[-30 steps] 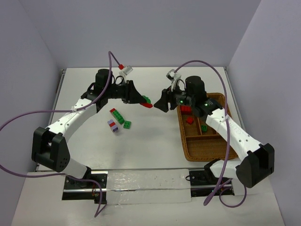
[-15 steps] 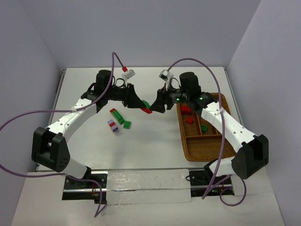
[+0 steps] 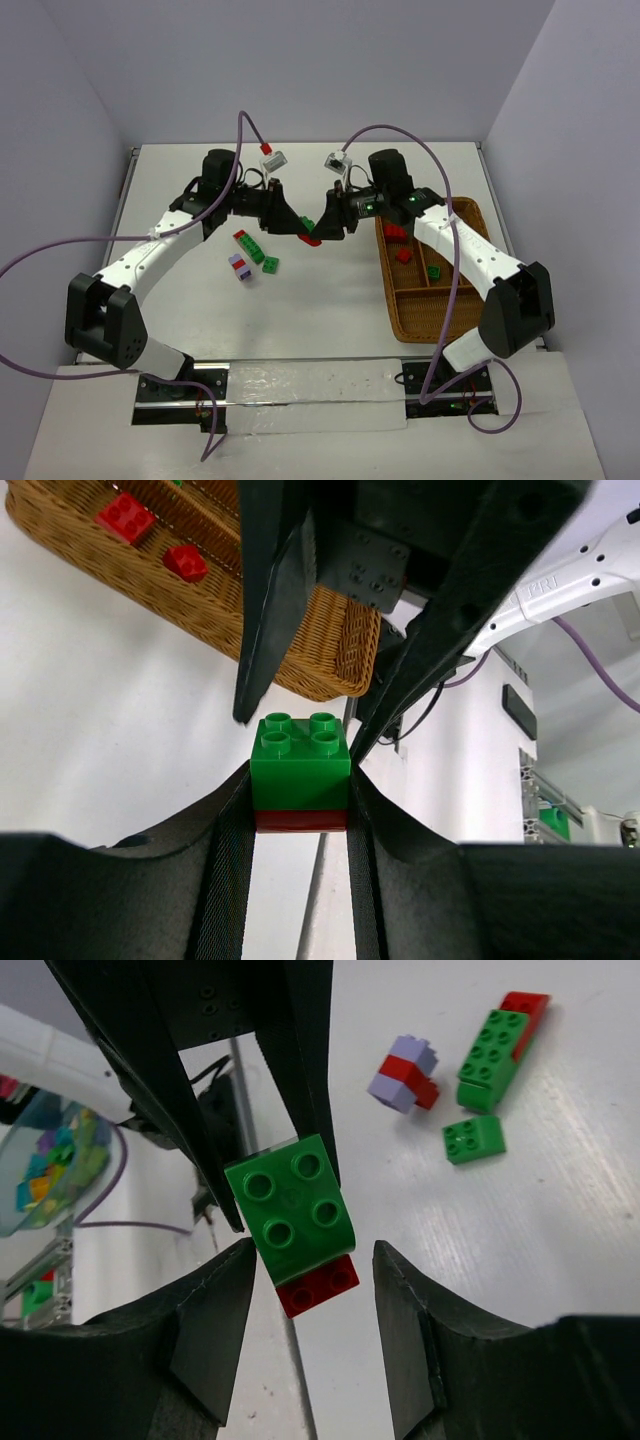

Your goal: Sort the legos into containers by color

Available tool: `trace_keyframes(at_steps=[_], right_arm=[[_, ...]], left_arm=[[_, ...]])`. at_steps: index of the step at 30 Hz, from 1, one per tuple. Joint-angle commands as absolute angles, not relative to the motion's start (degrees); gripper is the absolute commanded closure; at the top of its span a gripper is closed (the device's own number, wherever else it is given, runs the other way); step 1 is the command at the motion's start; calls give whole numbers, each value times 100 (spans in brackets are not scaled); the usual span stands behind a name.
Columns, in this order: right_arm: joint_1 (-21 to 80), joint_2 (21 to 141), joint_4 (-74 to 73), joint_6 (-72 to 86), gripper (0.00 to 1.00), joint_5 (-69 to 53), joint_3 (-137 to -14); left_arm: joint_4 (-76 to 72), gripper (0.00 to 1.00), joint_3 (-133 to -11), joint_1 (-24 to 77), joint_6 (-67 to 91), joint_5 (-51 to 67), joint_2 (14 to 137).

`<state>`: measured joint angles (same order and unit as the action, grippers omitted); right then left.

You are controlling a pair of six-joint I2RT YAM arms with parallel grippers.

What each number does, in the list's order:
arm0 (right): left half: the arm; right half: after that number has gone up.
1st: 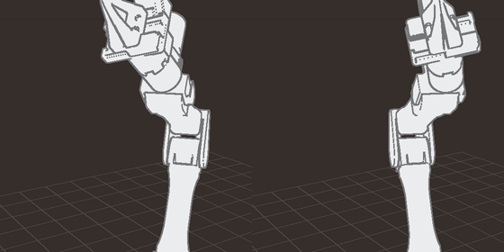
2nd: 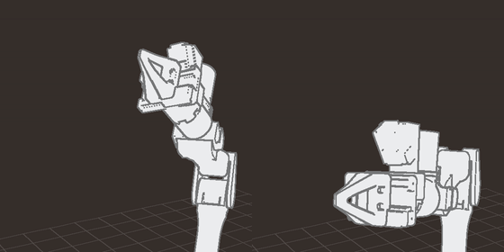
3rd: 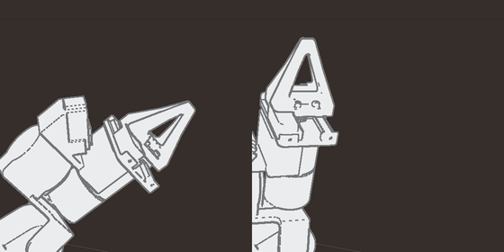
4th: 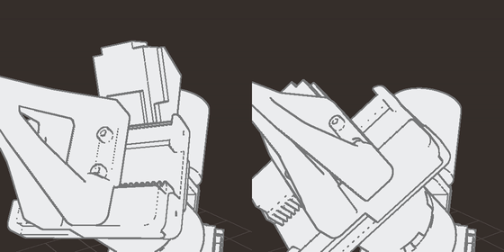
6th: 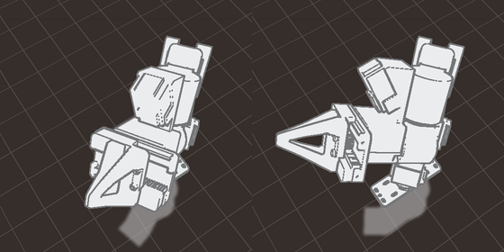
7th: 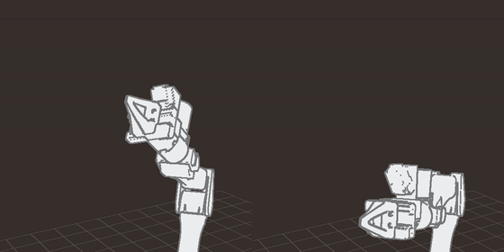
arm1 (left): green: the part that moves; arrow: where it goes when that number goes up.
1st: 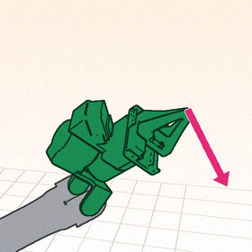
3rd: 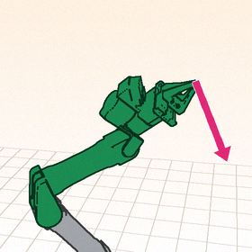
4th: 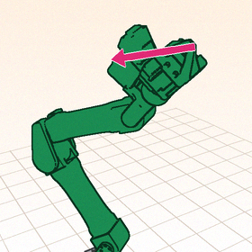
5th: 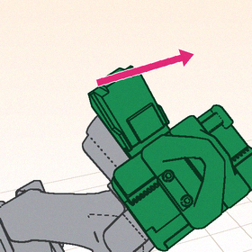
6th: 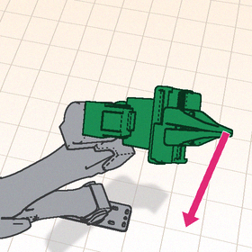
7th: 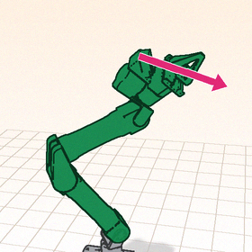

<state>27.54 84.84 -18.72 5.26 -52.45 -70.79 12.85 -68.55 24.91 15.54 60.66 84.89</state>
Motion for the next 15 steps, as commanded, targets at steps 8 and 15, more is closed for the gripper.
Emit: trace_keyframes(at_steps=[8,15], right_arm=[[2742,8631,-1329,749,57,-6546,-7286],[2733,8561,-1066,956,51,-6635,-7302]], left_arm=[[873,100,-6817,2482,1145,6526,7947],[1273,100,-6916,2487,827,6609,8024]])
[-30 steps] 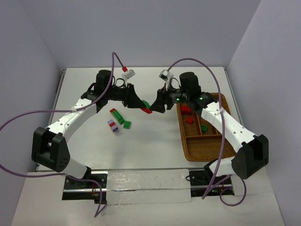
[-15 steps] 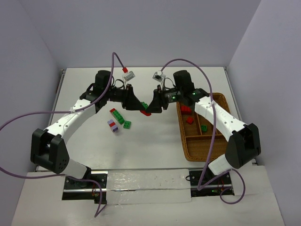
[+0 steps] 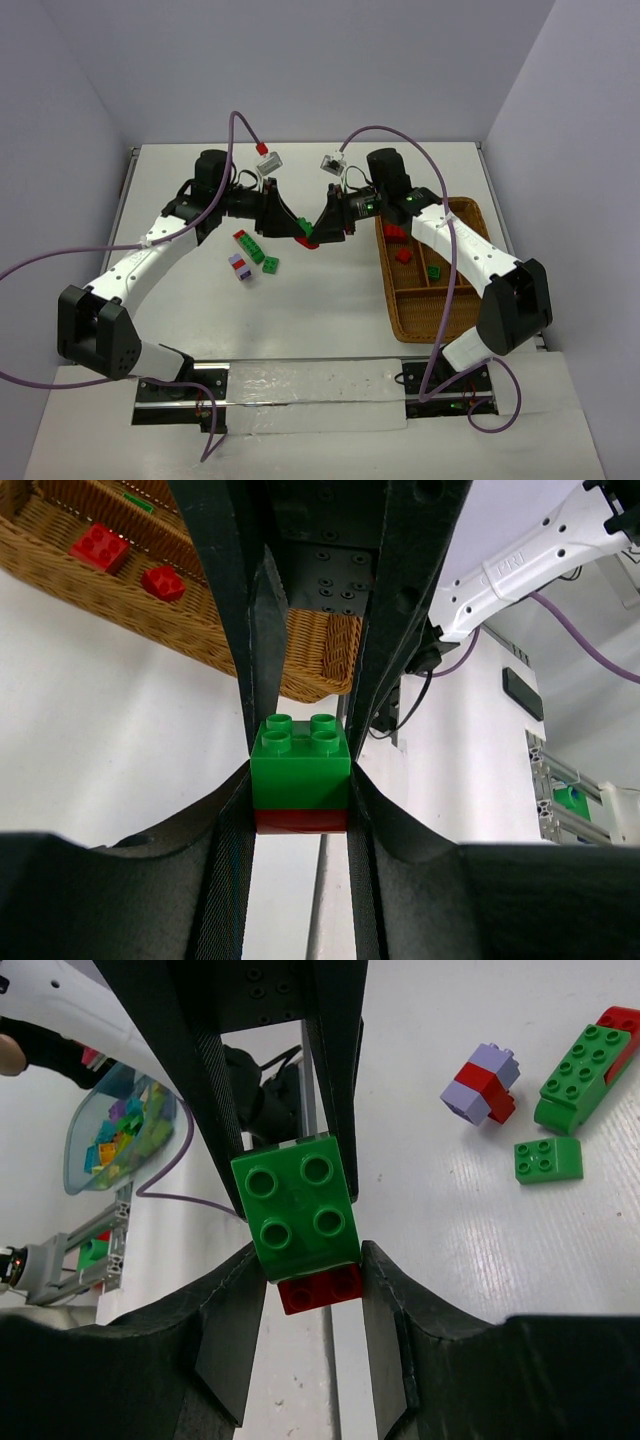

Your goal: Sort the legos into containers by color

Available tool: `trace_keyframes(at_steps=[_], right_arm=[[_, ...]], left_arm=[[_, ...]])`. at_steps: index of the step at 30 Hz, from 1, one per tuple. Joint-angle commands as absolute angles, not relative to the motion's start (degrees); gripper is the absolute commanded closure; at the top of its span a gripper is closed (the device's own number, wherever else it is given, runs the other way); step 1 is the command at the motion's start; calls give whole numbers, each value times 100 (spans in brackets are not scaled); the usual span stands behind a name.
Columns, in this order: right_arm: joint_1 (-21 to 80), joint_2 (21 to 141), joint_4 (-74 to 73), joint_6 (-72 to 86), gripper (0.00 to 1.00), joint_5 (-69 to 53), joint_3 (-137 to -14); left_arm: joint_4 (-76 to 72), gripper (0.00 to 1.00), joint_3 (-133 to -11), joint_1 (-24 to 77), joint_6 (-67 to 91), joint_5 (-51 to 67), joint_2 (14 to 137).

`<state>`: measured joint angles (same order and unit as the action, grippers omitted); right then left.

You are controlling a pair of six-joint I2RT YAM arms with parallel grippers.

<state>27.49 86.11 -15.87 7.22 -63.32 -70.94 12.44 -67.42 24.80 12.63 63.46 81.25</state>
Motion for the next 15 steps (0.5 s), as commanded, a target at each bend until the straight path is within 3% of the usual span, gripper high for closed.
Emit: trace_keyframes(at_steps=[1,8,13,15], right_arm=[[2733,8568,-1032,989,53,-6644,-7304],[2733,8608,-915,1140,98,-6675,-7325],[2733,8600,-1046,1063,100,-6581,-7326],[2725,8565,-1035,1081,100,-6505,-7302]], left_arm=[[1282,100,-6917,2487,826,6602,8024],[1291,98,-6943,2482,856,6549,8038],[1670,74,-7195,2479,759,6555,8217],[1808,60,-7273,2479,740,6493,8282]])
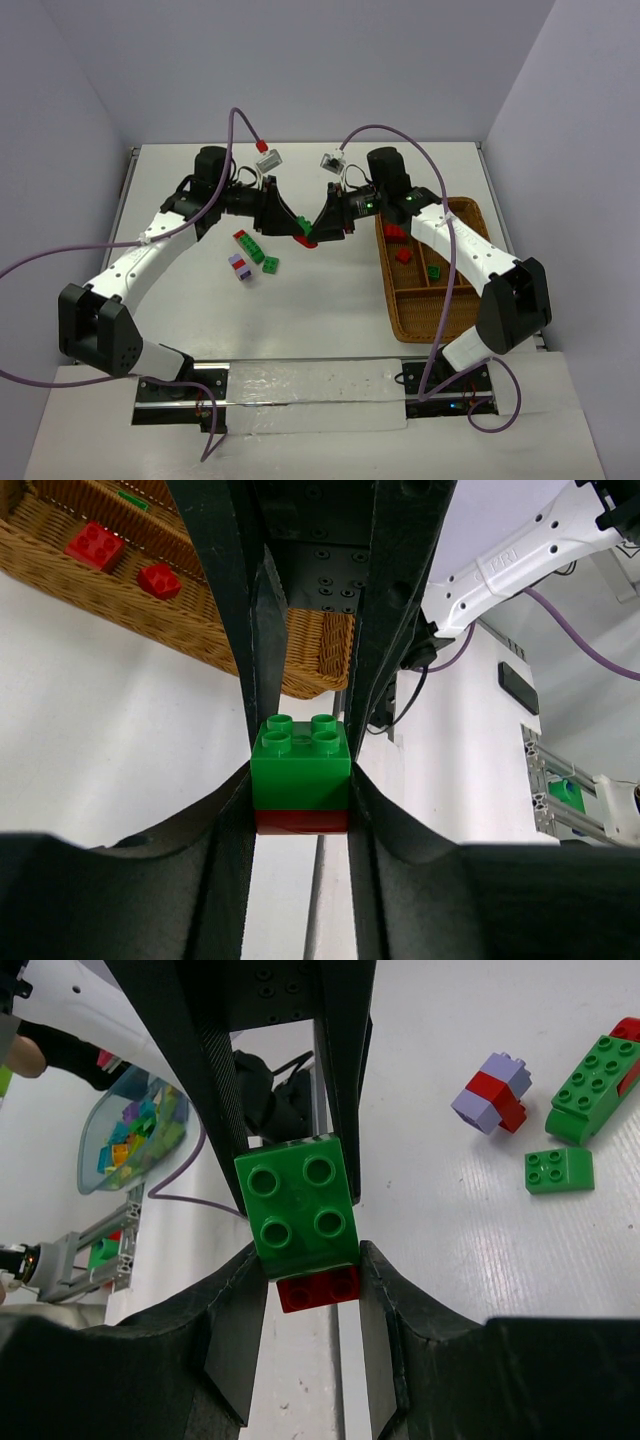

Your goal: Sort the legos into containers by color

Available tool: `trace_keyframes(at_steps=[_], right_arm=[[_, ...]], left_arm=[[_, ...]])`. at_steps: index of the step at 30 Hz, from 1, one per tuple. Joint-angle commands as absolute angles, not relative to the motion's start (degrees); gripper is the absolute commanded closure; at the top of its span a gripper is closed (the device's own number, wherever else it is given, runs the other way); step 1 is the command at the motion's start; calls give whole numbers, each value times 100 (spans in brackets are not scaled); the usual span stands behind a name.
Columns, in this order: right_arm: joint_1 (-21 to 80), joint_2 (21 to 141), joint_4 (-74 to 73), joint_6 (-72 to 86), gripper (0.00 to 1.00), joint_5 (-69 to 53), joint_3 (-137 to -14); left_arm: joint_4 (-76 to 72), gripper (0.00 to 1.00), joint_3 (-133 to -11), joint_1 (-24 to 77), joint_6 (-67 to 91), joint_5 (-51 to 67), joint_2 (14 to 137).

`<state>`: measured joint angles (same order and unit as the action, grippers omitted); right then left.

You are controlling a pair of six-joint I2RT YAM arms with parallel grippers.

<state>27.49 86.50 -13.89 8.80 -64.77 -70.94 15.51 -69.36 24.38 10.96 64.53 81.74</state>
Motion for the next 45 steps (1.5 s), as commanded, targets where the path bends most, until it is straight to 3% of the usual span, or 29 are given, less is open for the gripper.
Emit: trace_keyframes(at_steps=[1,8,29,38,40,42,43,44,45], right_arm=[[2720,8547,-1027,1086,100,-6473,-7292],[2567,8420,-1002,1125,100,-6398,-7190],[2479,8358,-826,1307,100,-6501,-7102],[2479,8393,-691,1406,100,-6557,-7084],[2485,8405,-691,1401,100,-6554,-7084],[2487,8422,-730,1381,100,-6550,-7084],[2487,8432,-770,1350,100,-6558,-7086],[2487,8447,-800,1331,97,-6565,-7095],[2487,8452,-846,1303,83,-6565,-7109]], left_arm=[[1790,54,-7255,2479,755,6416,8259],[1494,27,-6917,2479,1002,5837,7840],[115,37,-6443,2312,2032,6461,7989],[62,65,-6492,2347,2095,6659,8144],[53,77,-6484,2347,2123,6639,8130],[58,96,-6490,2347,2134,6618,8123],[83,100,-6506,2347,2122,6583,8132],[105,100,-6511,2347,2094,6586,8138],[146,100,-6502,2347,2057,6600,8133]])
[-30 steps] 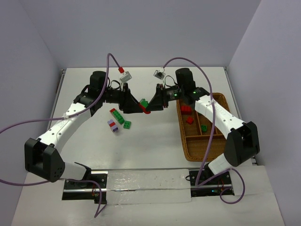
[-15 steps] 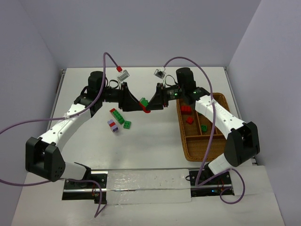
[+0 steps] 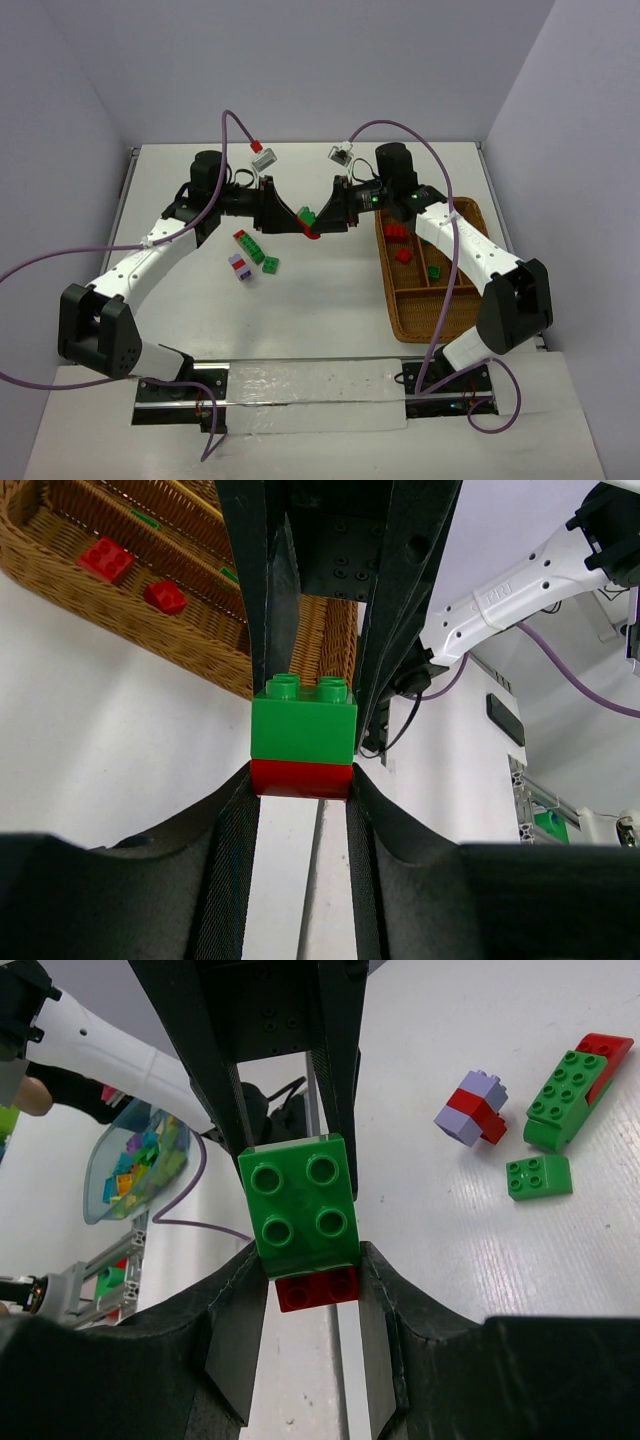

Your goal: Sort the legos into containers by color

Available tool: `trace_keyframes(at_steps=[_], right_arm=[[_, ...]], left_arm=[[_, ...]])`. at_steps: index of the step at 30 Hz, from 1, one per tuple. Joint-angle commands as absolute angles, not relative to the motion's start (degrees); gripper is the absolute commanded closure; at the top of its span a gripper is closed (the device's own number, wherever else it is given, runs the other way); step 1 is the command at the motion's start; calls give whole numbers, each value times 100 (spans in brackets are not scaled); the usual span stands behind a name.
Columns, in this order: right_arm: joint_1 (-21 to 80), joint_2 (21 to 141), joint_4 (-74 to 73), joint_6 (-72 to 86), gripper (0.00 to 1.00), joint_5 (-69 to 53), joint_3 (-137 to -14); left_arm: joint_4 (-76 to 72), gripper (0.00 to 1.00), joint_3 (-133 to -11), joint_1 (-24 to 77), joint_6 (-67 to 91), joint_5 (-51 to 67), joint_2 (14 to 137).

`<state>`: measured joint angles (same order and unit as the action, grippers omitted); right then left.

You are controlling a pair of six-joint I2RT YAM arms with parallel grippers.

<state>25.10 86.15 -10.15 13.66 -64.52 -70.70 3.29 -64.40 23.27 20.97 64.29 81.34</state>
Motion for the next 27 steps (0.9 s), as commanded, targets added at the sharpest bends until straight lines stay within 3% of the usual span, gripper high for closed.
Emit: trace_keyframes(at_steps=[1,4,6,14,19,22,24,26,27], right_arm=[[2486,8452,-878,1282,72,-6565,-7121],[2470,8420,-879,1274,45,-6574,-7145],[2479,8411,-896,1266,38,-6574,-7189],[2461,8541,-891,1302,35,-6666,-7395],[2469,8621,-785,1429,40,-6705,-7462],[2472,8686,-673,1510,48,-6787,-7459],[2484,8721,-585,1580,65,-6828,-7442],[2490,8730,-536,1623,77,-6847,-7430],[2496,8736,-484,1669,88,-6864,-7418]], left_arm=[[180,100,-6487,2347,2022,6611,8128],[211,100,-6408,2347,1943,6610,8104],[298,100,-6390,2347,1890,6618,8069],[471,100,-6390,2347,1745,6597,8016],[449,100,-6381,2347,1757,6635,8007],[457,100,-6390,2347,1767,6647,7999],[457,100,-6384,2347,1767,6653,7981],[454,100,-6381,2347,1767,6645,7980],[448,100,-6381,2347,1767,6645,7980]])
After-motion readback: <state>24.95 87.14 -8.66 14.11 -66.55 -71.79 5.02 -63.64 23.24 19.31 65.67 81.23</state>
